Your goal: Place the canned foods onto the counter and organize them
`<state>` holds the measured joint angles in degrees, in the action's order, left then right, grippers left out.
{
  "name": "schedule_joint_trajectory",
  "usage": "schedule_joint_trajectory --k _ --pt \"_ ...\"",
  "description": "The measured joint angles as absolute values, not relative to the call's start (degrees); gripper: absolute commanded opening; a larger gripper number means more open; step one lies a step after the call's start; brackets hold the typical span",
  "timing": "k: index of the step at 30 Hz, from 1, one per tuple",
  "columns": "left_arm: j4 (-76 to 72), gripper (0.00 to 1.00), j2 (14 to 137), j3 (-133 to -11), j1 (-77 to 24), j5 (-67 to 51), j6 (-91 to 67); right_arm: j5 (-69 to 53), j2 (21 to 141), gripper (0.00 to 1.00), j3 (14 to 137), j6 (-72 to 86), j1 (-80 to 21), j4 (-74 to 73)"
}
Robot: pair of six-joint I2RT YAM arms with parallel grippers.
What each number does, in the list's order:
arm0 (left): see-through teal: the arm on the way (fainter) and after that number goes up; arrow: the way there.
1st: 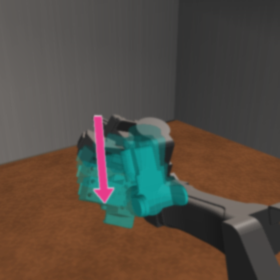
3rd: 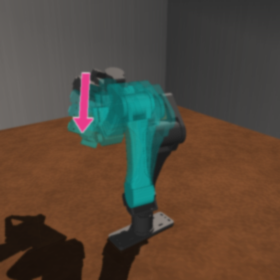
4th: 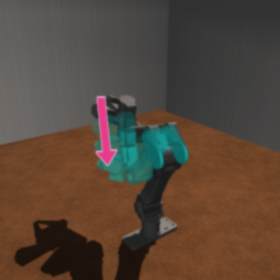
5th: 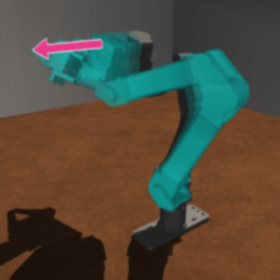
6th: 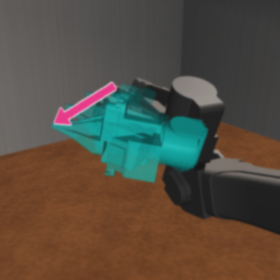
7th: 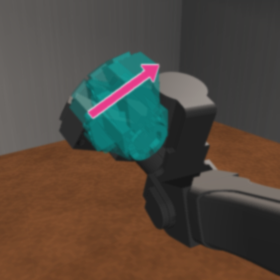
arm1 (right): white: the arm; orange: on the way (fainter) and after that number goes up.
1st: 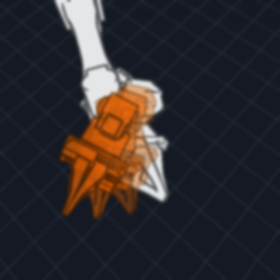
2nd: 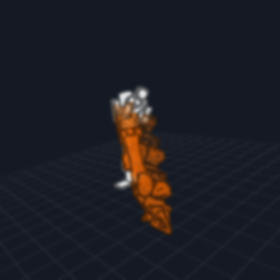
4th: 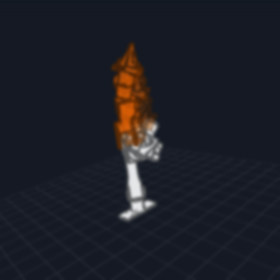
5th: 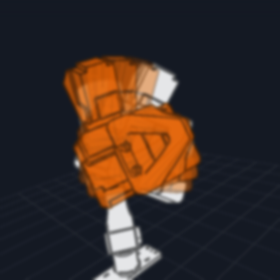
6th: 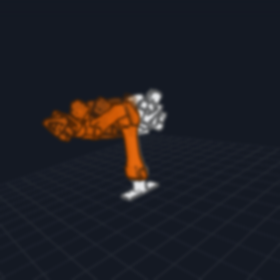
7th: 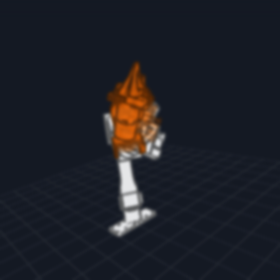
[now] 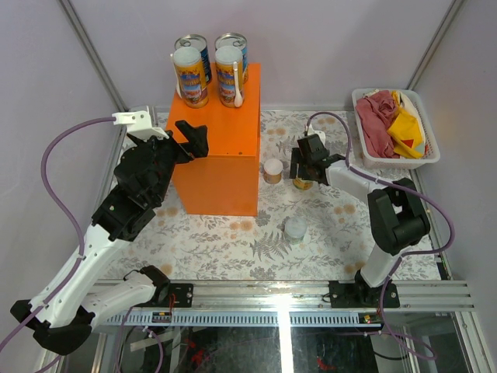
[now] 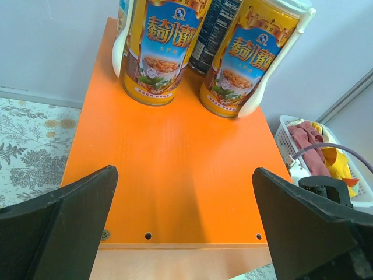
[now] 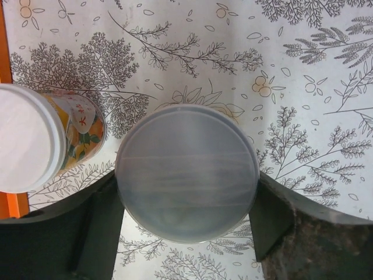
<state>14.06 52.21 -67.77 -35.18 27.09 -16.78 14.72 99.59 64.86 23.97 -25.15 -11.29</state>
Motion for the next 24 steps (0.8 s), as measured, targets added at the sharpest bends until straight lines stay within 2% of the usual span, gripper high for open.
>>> schedule_joint_trajectory --k 1,2,6,16,24 --pt "14.1 1.00 52.2 -67.8 -35.2 27.1 -16.8 14.7 99.6 0.40 64.6 24.2 -25.1 -10.9" --pt "14.1 1.00 52.2 -67.8 -35.2 27.1 -16.8 14.7 99.6 0.34 64.4 24.2 -25.1 -10.5" --pt "14.1 1.00 52.2 -67.8 -35.1 27.3 -16.8 14.8 99.1 0.25 63.0 24.1 -25.1 -7.9" --pt "14.0 1.00 52.0 -67.8 -34.8 27.3 -16.6 14.9 92.7 0.18 59.3 22.4 -25.1 -8.6" --pt "14.0 1.00 52.1 -67.8 -34.7 27.4 -16.4 14.9 85.6 0.16 63.2 20.2 -25.3 -13.0"
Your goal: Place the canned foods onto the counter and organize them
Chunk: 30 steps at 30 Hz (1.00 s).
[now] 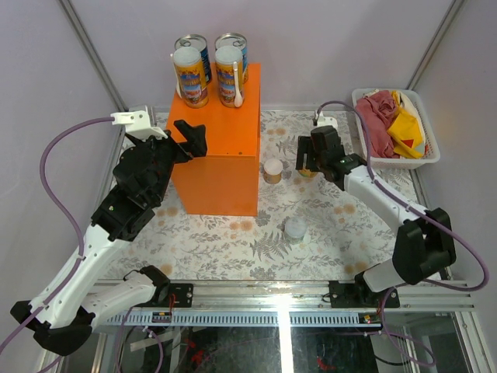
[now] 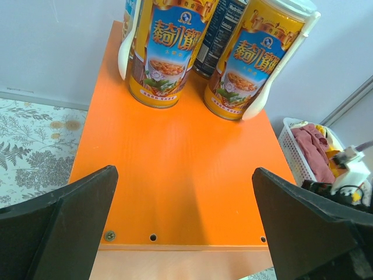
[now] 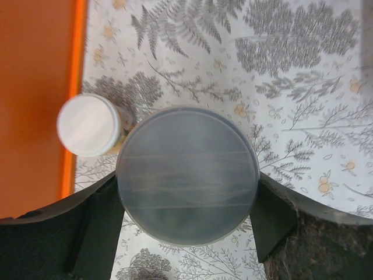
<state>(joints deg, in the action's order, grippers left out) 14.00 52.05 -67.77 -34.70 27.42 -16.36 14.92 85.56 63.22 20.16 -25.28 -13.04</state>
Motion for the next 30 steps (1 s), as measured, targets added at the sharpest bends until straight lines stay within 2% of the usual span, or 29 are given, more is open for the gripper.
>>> schedule_joint_trajectory --k 8,16,30 --pt "14.1 1.00 53.2 -68.7 -34.2 27.8 -16.4 15.6 81.3 0.16 75.9 16.5 -27.7 -21.0" --pt "14.7 1.00 53.9 -72.2 -32.7 28.1 -16.8 16.1 81.4 0.16 95.9 12.1 -33.8 -28.4" --pt "17.8 1.00 54.0 -75.1 -30.9 28.5 -18.8 15.3 93.3 0.16 124.0 8.9 -44.3 -38.2"
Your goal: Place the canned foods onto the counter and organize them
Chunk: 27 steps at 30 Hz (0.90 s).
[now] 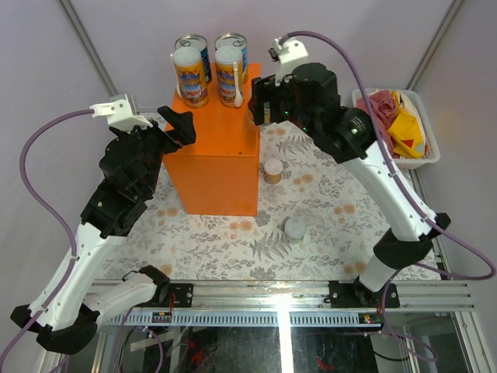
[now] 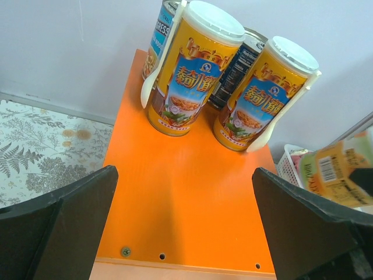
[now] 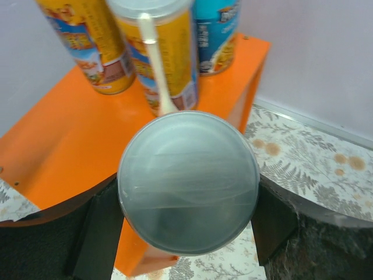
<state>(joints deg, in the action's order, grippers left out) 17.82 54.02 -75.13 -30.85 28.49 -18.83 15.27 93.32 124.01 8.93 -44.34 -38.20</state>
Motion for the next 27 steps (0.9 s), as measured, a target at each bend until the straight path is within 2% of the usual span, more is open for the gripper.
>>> schedule_joint_trajectory --k 10,27 --pt "19.3 1.00 53.5 -75.3 -30.3 28.5 -19.9 12.2 108.1 0.16 139.2 9.0 -49.8 -43.4" --pt "19.8 1.00 52.2 -75.3 -30.2 28.5 -20.8 9.5 114.1 0.23 144.4 9.9 -53.8 -42.1"
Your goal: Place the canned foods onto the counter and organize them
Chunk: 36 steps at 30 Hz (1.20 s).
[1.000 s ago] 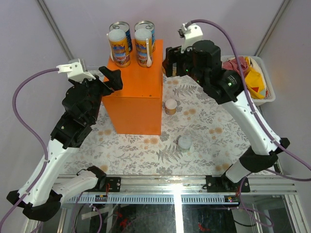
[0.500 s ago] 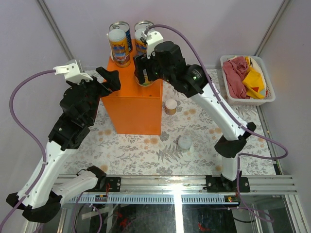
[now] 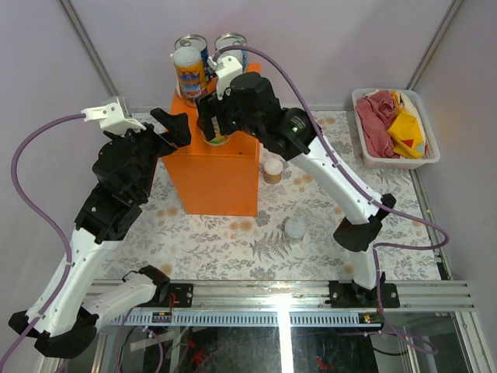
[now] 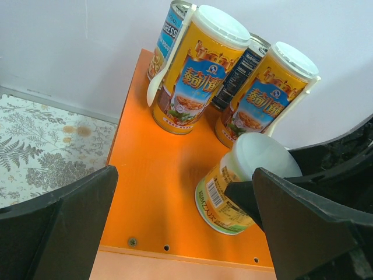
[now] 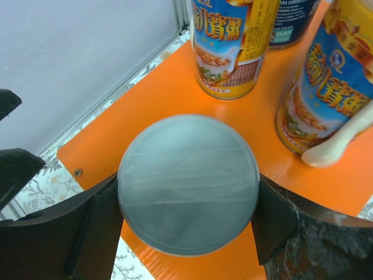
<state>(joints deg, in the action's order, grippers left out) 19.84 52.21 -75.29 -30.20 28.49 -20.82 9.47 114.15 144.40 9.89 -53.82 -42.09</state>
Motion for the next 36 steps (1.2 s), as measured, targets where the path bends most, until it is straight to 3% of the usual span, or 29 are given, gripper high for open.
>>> schedule_joint_trajectory --k 36 --pt "18.4 1.00 48.9 -69.2 -29.6 30.9 -22.0 8.3 122.8 0.24 144.3 7.1 -54.4 -21.3"
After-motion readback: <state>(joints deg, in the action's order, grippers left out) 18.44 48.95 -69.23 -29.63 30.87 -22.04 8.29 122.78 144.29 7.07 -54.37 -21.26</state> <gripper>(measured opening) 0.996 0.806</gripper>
